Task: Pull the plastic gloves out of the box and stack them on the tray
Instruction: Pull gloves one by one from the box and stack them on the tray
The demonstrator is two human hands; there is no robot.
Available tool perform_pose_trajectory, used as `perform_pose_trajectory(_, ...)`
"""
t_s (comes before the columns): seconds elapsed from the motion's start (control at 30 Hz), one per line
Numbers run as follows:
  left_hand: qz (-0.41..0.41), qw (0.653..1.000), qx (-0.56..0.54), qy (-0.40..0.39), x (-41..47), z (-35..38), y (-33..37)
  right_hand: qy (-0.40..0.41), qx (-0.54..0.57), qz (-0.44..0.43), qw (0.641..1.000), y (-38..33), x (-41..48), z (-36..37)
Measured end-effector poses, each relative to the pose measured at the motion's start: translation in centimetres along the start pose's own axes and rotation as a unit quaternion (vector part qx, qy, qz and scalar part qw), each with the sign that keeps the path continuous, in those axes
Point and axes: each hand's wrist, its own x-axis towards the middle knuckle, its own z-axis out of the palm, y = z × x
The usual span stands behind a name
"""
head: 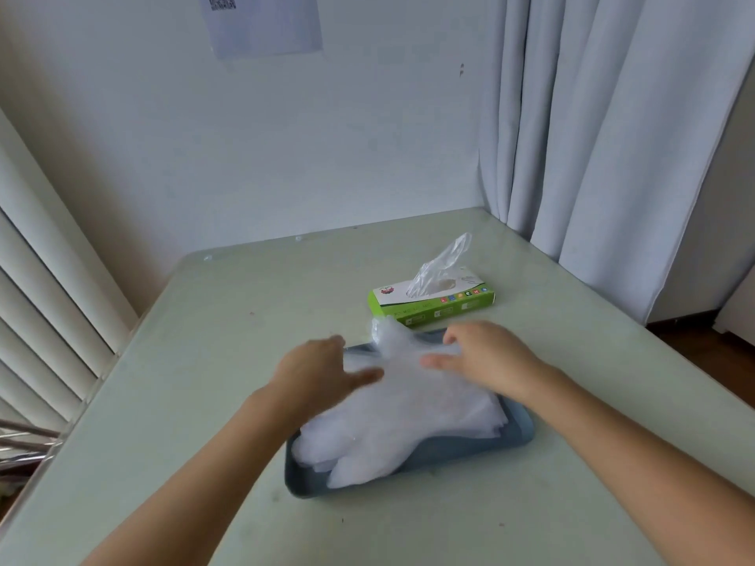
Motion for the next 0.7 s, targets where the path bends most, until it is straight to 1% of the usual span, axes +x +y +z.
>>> perform_pose_trajectory(0.07, 0.009, 0.996, -0.048, 0.073, 2.1, -1.3, 0.2, 0.087, 0.101, 0.041, 0.99, 1.0, 2.4, -1.5)
perform_pose_trajectory(0.1, 0.02, 0.993, -0.076, 0.091, 3.4, -1.6, 0.4, 0.115, 0.139, 0.06, 0.982, 1.8, 4.1, -2.1)
perform_pose_trajectory(0.13, 0.032, 0.99, -0.1, 0.097, 4.8, -1.8, 0.6, 0.127, 0.177, 0.079, 0.973, 2.7, 5.8, -2.5)
perform_pose_trajectory(0.17, 0.041, 0.987, -0.123, 0.097, 6.1, -1.7, 0.9, 0.123, 0.22, 0.099, 0.963, 3.5, 7.2, -2.8)
perform_pose_trajectory(0.23, 0.051, 0.982, -0.159, 0.089, 8.7, -1.3, 1.2, 0.089, 0.302, 0.123, 0.941, 4.7, 9.7, -2.9)
perform_pose_trajectory(0.3, 0.053, 0.98, -0.178, 0.071, 10.9, -0.5, 1.5, 0.071, 0.349, 0.109, 0.928, 5.5, 11.6, -2.5)
perform_pose_trajectory(0.37, 0.05, 0.979, -0.192, 0.046, 12.5, 0.5, 2.1, 0.057, 0.37, 0.078, 0.924, 5.9, 12.6, -2.2)
perform_pose_trajectory(0.43, 0.052, 0.977, -0.206, 0.023, 13.8, 1.4, 2.9, 0.021, 0.391, 0.028, 0.92, 5.7, 13.4, -1.9)
perform_pose_trajectory(0.47, 0.06, 0.976, -0.209, 0.015, 14.4, 1.8, 3.3, 0.004, 0.392, 0.002, 0.92, 5.4, 13.7, -1.8)
perform_pose_trajectory(0.53, 0.076, 0.977, -0.201, -0.001, 15.2, 2.3, 3.9, -0.003, 0.369, -0.033, 0.929, 4.8, 14.1, -1.4)
perform_pose_trajectory(0.6, 0.085, 0.98, -0.178, -0.024, 16.0, 2.6, 4.3, 0.011, 0.349, -0.039, 0.936, 4.5, 14.6, -0.9)
perform_pose_trajectory(0.7, 0.098, 0.982, -0.153, -0.045, 17.0, 3.1, 4.2, 0.041, 0.34, -0.019, 0.939, 4.2, 14.8, -0.6)
